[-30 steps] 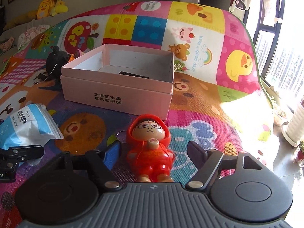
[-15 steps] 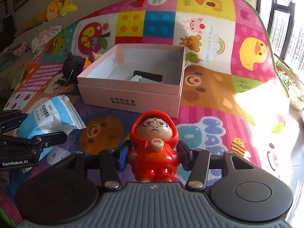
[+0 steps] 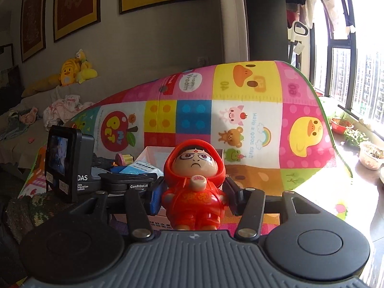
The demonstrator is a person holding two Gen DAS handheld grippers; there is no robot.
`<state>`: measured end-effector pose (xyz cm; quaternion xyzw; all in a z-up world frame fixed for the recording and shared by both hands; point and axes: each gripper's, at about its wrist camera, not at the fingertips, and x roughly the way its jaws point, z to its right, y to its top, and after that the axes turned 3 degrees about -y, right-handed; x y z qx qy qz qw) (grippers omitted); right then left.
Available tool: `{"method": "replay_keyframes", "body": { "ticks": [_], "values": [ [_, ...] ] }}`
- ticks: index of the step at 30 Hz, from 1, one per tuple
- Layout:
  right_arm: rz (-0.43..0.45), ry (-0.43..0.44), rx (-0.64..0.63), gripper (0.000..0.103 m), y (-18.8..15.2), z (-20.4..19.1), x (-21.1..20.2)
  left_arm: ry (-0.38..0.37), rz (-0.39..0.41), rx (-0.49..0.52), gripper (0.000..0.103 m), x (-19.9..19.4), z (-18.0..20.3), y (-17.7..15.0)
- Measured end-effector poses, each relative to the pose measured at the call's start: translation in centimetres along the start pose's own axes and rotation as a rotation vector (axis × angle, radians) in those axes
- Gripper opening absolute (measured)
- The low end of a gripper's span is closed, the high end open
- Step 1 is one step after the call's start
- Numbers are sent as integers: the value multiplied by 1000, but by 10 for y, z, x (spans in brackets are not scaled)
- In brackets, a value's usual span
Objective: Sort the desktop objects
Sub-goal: 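Lower the blue pack into the pink box with left while right lowers the red figure in, then grasp the pink-and-yellow cup toy beside the box with the right tool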
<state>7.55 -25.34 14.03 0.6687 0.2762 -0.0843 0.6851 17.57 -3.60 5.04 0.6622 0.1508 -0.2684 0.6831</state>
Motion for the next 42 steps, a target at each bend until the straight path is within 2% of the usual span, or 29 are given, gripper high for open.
{"method": "replay_keyframes", "body": {
  "ticks": [2, 4, 5, 7, 10, 13, 16, 21, 23, 26, 28, 31, 33, 34, 36, 40, 42],
  "values": [
    [-30, -15, 4, 52, -1, 3, 13, -49, 33, -11, 73, -18, -3, -12],
    [-50, -27, -1, 52, 2, 2, 27, -48, 92, 8, 86, -41, -1, -25],
    [-59, -29, -7, 52, 5, 0, 36, -20, 135, 15, 97, -55, -1, -32],
    [-76, -28, -27, 52, 14, -5, 58, 10, 201, 30, 97, -78, -2, -47],
    [-122, -26, -42, 52, 32, -13, 102, 16, 230, -8, 97, -98, -13, -66],
    [-188, -32, -53, 52, 48, -22, 153, 62, 216, -90, 97, -102, -33, -80],
    [-281, -39, -95, 52, 56, -34, 203, 60, 137, -183, 97, -95, -60, -89],
    [-402, -57, -257, 52, 49, -55, 252, 65, 86, -274, 99, -85, -85, -98],
    [-393, -112, -323, 54, 48, -61, 254, 74, 75, -294, 100, -84, -90, -103],
    [-316, -172, -358, 61, 56, -68, 240, 80, 48, -336, 100, -81, -96, -104],
    [-263, -188, -368, 61, 63, -77, 228, 97, 37, -347, 101, -81, -97, -105],
    [-274, -22, -316, 60, 67, -101, 210, 118, 23, -337, 101, -79, -94, -104],
    [-303, 92, -302, 48, 65, -124, 205, 124, 19, -326, 101, -79, -92, -105],
    [-313, 128, -299, 42, 64, -136, 206, 127, 16, -323, 101, -79, -91, -105],
    [-321, 151, -286, 39, 67, -159, 216, 129, 11, -315, 101, -79, -90, -105],
    [-326, 61, -248, 39, 82, -185, 259, 123, 13, -308, 101, -79, -89, -105],
    [-375, 12, -217, 38, 87, -188, 288, 115, 7, -320, 102, -78, -91, -104]
  ]
}}
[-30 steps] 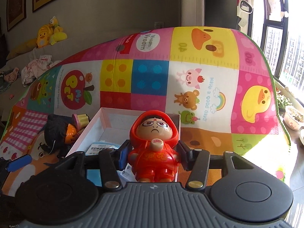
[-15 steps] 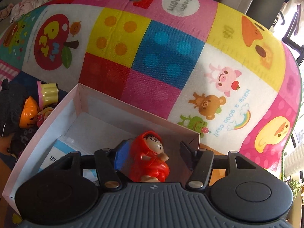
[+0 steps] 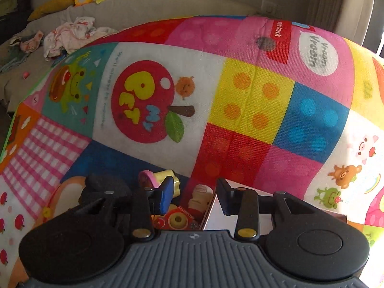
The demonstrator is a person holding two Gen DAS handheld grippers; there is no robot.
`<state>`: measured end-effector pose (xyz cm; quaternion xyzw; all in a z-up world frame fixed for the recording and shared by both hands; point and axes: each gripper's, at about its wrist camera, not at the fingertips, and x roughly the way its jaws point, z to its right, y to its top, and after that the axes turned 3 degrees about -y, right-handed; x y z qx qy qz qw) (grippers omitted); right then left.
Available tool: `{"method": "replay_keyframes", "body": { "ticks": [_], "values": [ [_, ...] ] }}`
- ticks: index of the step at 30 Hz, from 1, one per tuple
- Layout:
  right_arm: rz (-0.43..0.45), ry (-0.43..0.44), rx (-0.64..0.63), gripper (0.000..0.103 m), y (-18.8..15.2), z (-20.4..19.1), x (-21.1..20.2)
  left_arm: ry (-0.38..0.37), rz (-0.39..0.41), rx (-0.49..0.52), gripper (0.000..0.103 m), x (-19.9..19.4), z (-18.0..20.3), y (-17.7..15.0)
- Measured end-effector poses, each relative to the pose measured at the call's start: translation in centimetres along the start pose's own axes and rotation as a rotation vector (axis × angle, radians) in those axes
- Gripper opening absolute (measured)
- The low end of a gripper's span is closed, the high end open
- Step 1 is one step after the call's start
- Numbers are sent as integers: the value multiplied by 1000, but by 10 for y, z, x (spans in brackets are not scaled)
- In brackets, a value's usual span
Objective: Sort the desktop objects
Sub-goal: 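Grasp the pink-and-yellow cup toy beside the box with the right tool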
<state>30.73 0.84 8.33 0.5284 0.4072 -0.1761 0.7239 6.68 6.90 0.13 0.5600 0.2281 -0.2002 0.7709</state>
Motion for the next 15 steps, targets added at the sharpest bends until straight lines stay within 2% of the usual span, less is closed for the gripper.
{"method": "replay_keyframes", "body": {
  "ticks": [2, 3, 4, 5, 7, 9, 13, 15],
  "values": [
    [-49, 17, 65, 32, 9, 3, 16, -7, -3, -11, 102, 1, -2, 1],
    [-76, 76, 115, 32, 12, 6, 21, -9, -3, -12, 102, 1, -2, 1],
    [-87, 136, 151, 33, 14, 7, 23, -9, -2, -12, 102, 1, -2, 0],
    [-88, 184, 169, 42, 14, 6, 24, -10, -2, -11, 102, 0, -2, 0],
    [-62, 165, 138, 57, 14, -5, 24, -14, -2, -13, 102, 0, -3, 0],
    [-56, 118, 84, 57, 11, -17, 28, -15, -2, -13, 102, 0, -3, 0],
    [-116, 174, 49, 58, 4, -27, 41, -18, -2, -16, 103, 0, -4, 0],
    [-110, 151, 9, 58, 0, -34, 43, -19, -2, -17, 103, 0, -4, 0]
  ]
}}
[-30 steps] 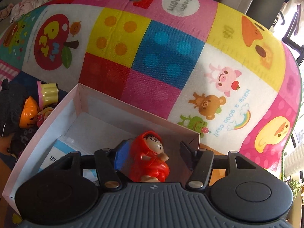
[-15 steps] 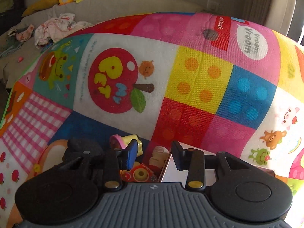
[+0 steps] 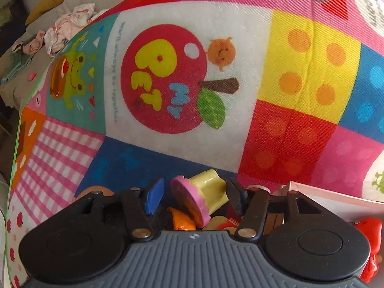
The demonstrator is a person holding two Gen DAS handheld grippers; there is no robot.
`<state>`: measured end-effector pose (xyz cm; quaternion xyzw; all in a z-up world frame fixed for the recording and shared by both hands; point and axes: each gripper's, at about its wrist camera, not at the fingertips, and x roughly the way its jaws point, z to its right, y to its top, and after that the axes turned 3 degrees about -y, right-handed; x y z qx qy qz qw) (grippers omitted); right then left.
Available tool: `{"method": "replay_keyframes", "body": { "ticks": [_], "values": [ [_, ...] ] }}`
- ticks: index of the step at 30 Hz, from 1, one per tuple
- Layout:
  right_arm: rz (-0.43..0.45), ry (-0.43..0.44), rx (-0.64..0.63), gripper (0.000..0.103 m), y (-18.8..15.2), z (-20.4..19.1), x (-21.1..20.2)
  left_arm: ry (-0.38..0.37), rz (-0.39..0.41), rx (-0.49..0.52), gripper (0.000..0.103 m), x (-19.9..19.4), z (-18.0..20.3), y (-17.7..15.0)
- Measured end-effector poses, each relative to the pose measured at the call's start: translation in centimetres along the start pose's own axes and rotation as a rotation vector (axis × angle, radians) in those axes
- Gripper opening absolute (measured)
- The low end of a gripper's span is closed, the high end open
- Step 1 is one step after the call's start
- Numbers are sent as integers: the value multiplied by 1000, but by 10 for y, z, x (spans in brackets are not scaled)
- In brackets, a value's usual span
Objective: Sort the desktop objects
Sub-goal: 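Grasp the pink-and-yellow cup toy beside the box with the right tool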
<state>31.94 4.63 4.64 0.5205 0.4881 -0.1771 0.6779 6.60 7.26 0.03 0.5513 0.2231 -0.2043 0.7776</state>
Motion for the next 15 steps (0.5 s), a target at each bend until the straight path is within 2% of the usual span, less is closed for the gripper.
{"method": "replay_keyframes", "body": {
  "ticks": [3, 6, 8, 13, 15],
  "values": [
    [-14, -48, -56, 56, -5, -7, 5, 0, 0, 1, 103, 0, 0, 0],
    [-15, -13, -35, 42, -8, -3, -2, -2, 0, -1, 103, 0, 0, 0],
    [-8, 4, -28, 17, -11, 0, -13, -6, 0, -3, 103, 0, 0, 0],
    [91, 26, -56, 4, -20, 6, -54, -15, 1, -11, 103, 0, -2, 1],
    [89, 35, -46, 4, -19, 9, -61, -10, 0, -8, 103, 1, -1, 1]
  ]
}}
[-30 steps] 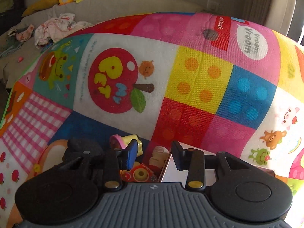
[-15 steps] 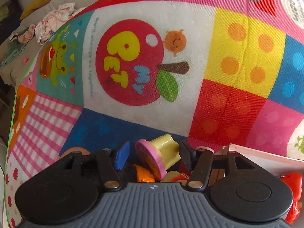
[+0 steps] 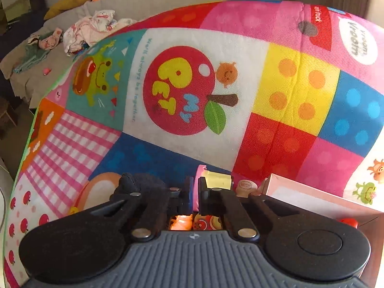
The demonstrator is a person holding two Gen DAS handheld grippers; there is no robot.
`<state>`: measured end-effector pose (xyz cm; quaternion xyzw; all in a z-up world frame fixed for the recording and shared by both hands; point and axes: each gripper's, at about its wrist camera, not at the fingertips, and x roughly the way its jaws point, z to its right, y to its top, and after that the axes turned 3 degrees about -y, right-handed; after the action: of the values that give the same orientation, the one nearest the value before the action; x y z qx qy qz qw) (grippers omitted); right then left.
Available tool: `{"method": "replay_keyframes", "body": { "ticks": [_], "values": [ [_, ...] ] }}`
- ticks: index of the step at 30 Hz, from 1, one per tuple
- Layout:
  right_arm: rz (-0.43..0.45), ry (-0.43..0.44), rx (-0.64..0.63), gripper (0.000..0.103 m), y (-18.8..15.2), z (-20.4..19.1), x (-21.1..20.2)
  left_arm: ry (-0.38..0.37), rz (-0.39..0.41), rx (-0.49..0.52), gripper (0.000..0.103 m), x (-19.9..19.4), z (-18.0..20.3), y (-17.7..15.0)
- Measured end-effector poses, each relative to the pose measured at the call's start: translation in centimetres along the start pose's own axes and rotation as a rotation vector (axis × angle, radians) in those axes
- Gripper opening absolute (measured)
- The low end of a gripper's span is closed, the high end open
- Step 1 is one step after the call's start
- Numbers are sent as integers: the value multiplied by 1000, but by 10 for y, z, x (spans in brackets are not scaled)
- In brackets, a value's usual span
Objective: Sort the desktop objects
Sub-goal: 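Grasp the pink-and-yellow cup toy beside the box with the right tool, then lift the pink-and-yellow toy with the right tool and carry it over the mat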
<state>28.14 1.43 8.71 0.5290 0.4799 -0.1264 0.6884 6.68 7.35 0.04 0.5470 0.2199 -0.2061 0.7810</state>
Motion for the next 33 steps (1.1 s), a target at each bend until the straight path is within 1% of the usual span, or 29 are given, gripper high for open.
{"method": "replay_keyframes", "body": {
  "ticks": [1, 3, 4, 5, 6, 7, 9, 11, 12, 13, 14, 15, 16, 18, 19, 20, 21, 23, 25, 28, 30, 33],
  "values": [
    [-5, -3, 2, 4, 1, 0, 0, 4, 0, 4, 103, 0, 1, 0],
    [-10, -23, 4, 9, 3, 2, 6, 8, -1, 9, 103, 0, 2, 0],
    [-13, -36, 9, 24, 3, 3, 11, 7, -1, 7, 103, 0, 2, 0],
    [-8, -53, 19, 45, 4, 5, 15, 7, 0, 6, 103, 0, 2, 0],
    [5, -81, 28, 51, 4, 6, 21, 6, 0, 5, 103, 0, 1, 0],
    [9, -112, 31, 54, 5, 6, 29, 6, 0, 5, 103, 0, 1, 0],
    [-7, -148, 55, 54, 9, 10, 44, 7, -1, 7, 103, 0, 2, 0],
    [-48, -152, 110, 56, 16, 15, 61, 6, -1, 6, 103, 0, 2, 0],
    [-47, -158, 117, 57, 19, 15, 64, 6, -1, 6, 103, 0, 2, 0],
    [-53, -162, 110, 62, 23, 12, 69, 6, 0, 6, 103, 0, 2, 0],
    [-62, -165, 99, 63, 26, 9, 73, 4, -1, 5, 103, 0, 2, 0],
    [-64, -177, 89, 62, 27, 6, 76, 2, -1, 5, 103, 0, 1, 0],
    [-66, -197, 67, 51, 28, 1, 78, 1, -1, 3, 103, 0, 1, 0],
    [-53, -203, 25, 51, 27, -6, 74, -4, 0, 1, 103, -1, 0, 0],
    [-43, -199, 15, 38, 25, -8, 69, -5, 1, 0, 103, -1, 0, 0],
    [-43, -181, 2, 22, 23, -9, 61, -8, 1, -2, 103, -2, 0, 0],
    [-46, -156, 3, 20, 22, -9, 53, -11, 1, -4, 103, -2, -1, 0],
    [-2, -103, -5, 20, 16, -7, 23, -13, 2, -7, 103, -2, -1, 0],
    [42, -87, -28, 20, 10, -5, -1, -11, 1, -6, 103, -2, -1, 0],
    [58, -36, 17, 20, 1, 3, -37, -7, 1, -2, 103, -2, -1, 0],
    [80, 27, 47, 20, -17, 16, -65, -12, 3, -8, 103, -1, -1, 0],
    [112, 80, 75, 20, -59, 40, -108, -18, 4, -15, 103, 0, -2, 1]
  ]
}}
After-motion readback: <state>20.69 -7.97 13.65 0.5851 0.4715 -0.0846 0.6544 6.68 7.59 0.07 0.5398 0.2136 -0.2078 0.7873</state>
